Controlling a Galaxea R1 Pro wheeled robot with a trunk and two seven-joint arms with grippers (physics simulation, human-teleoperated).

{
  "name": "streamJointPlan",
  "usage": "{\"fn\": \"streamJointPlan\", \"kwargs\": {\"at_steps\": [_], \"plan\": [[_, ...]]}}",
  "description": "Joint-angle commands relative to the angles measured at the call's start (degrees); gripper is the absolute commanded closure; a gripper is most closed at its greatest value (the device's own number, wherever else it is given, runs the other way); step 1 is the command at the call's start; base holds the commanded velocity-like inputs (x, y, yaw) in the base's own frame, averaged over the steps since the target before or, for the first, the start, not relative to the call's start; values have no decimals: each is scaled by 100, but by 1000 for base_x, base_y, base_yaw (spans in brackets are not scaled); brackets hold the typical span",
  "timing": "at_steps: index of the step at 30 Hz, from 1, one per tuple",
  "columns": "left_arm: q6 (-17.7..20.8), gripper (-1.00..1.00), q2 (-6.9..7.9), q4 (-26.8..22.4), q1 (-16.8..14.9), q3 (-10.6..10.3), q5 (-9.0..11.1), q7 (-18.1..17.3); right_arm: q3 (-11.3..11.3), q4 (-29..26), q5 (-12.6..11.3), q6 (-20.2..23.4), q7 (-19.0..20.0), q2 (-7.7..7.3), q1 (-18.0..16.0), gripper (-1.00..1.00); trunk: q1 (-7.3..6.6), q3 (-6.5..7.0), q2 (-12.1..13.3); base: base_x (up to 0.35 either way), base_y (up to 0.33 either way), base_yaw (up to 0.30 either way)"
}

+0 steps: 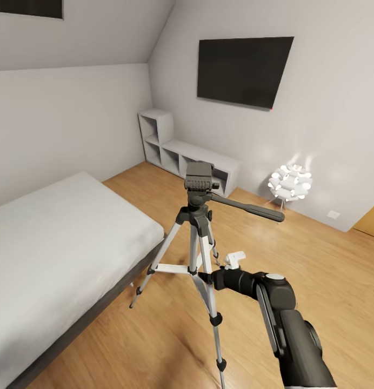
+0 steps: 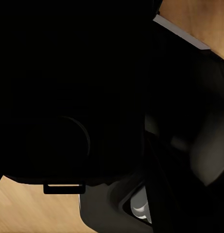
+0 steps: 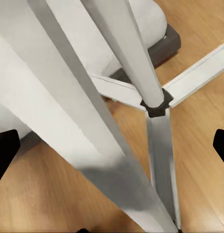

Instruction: Attach the digital camera to the camera tripod in the bedroom.

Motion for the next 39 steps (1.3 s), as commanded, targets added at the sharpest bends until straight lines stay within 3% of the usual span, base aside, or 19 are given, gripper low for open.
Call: {"fn": "streamJointPlan", "kwargs": {"at_steps": [1,7,8,10,14,23,39], "plan": [[-7,100,1,-2,-2,-47,31,12,44,11,62,152,-188,148,-80,-100,2,-9,-8,0,0,0],[-7,100,1,-2,-1,-47,31,12,154,155,51,183,-686,207,-165,-100,2,-9,-8,0,0,0],[-7,100,1,-2,-2,-47,31,12,344,301,45,171,-787,207,-342,-100,2,-9,-8,0,0,0],[-7,100,1,-2,-3,-47,31,12,388,407,46,152,-836,207,-426,-100,2,-9,-8,0,0,0],[-7,100,1,-2,-4,-47,31,12,453,834,60,-167,-1068,207,-620,-100,2,-9,-8,0,0,0],[-7,100,1,-2,-1,-47,31,12,508,920,92,-563,-1176,207,-647,-100,2,-9,-8,0,0,0],[-20,100,24,-2,-2,-31,75,60,499,924,86,-626,-1263,207,-644,-100,2,-9,-8,0,0,0]]}}
